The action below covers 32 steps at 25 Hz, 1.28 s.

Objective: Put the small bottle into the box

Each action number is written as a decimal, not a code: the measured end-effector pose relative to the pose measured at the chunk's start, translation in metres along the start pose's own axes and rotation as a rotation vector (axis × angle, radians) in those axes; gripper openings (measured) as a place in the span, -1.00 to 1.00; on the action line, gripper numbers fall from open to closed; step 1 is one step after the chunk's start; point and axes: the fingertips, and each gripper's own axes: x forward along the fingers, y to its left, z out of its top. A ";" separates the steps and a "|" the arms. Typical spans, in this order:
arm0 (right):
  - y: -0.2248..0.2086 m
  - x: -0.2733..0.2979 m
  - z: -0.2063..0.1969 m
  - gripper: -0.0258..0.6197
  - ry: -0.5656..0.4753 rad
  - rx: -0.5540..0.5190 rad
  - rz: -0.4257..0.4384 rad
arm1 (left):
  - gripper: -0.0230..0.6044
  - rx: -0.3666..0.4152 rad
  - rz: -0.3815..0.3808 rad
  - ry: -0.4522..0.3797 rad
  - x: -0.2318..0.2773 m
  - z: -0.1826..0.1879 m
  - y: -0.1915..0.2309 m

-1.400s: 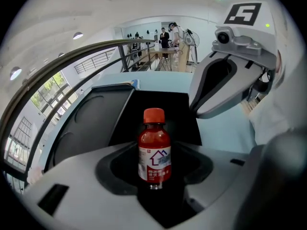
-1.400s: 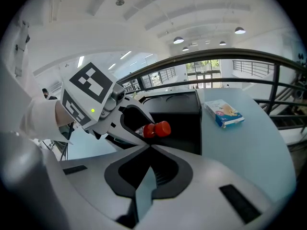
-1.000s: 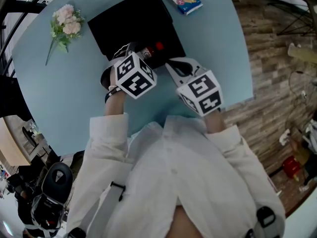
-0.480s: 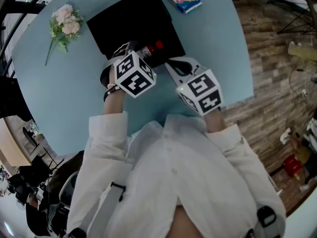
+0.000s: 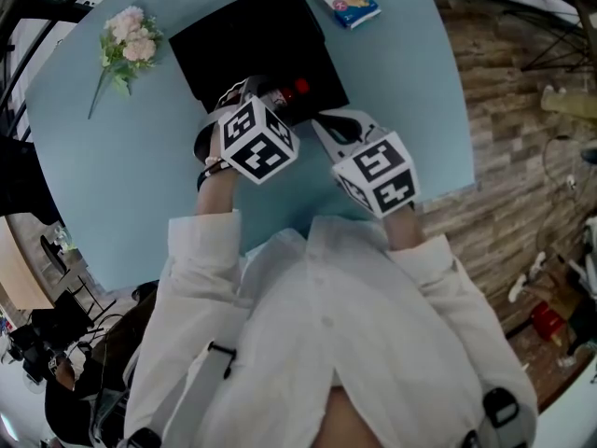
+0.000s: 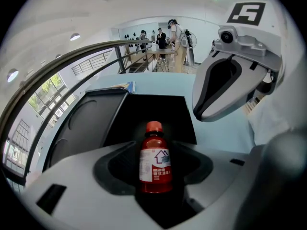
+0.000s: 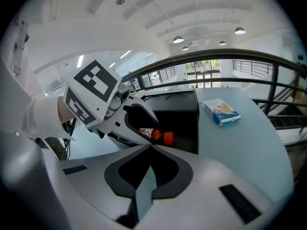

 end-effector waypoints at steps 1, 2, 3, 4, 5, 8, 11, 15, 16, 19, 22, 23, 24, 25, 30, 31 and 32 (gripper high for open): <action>0.000 -0.001 0.000 -0.91 -0.002 -0.001 0.000 | -0.26 0.002 -0.004 0.001 -0.001 0.000 -0.001; 0.000 -0.002 0.000 -0.91 -0.004 -0.001 0.000 | -0.26 0.005 -0.007 0.004 -0.002 -0.001 -0.003; 0.001 -0.002 0.000 -0.91 -0.006 -0.002 -0.001 | -0.26 0.009 -0.009 0.006 -0.003 -0.001 -0.004; 0.001 -0.003 -0.001 -0.91 -0.006 -0.003 0.000 | -0.26 0.012 -0.010 0.008 -0.005 -0.002 -0.005; 0.002 -0.003 -0.001 -0.91 -0.004 -0.003 0.001 | -0.26 0.015 -0.010 0.008 -0.006 -0.003 -0.006; 0.006 0.000 -0.003 -0.91 0.002 -0.009 0.009 | -0.26 0.015 -0.010 0.007 -0.013 -0.005 -0.006; 0.011 0.002 -0.005 -0.91 0.009 -0.023 0.017 | -0.26 0.010 -0.007 0.010 -0.018 -0.006 -0.007; 0.014 0.003 -0.007 -0.91 0.017 -0.036 0.026 | -0.26 -0.005 0.017 0.014 -0.027 -0.007 -0.004; 0.014 0.003 -0.008 -0.91 0.020 -0.041 0.027 | -0.26 -0.012 0.025 0.008 -0.030 -0.007 -0.004; 0.016 0.001 -0.008 -0.91 0.021 -0.054 0.024 | -0.26 -0.045 0.043 -0.031 -0.042 -0.001 -0.004; 0.018 -0.001 -0.002 -0.91 0.009 -0.068 0.025 | -0.26 -0.101 0.055 -0.080 -0.056 0.003 -0.005; 0.018 -0.002 0.000 -0.91 0.006 -0.070 0.025 | -0.26 -0.118 0.057 -0.092 -0.060 0.003 -0.006; 0.018 -0.003 0.001 -0.91 0.003 -0.072 0.022 | -0.26 -0.134 0.059 -0.102 -0.064 0.003 -0.008; 0.019 -0.005 0.002 -0.91 -0.002 -0.077 0.018 | -0.26 -0.149 0.062 -0.113 -0.069 0.003 -0.009; 0.023 -0.011 0.014 -0.91 -0.028 -0.113 0.008 | -0.26 -0.237 0.066 -0.177 -0.092 0.001 -0.018; 0.025 -0.012 0.015 -0.91 -0.033 -0.118 0.006 | -0.26 -0.247 0.071 -0.186 -0.097 0.000 -0.020; 0.026 -0.013 0.017 -0.91 -0.038 -0.124 0.005 | -0.26 -0.258 0.077 -0.198 -0.102 0.000 -0.021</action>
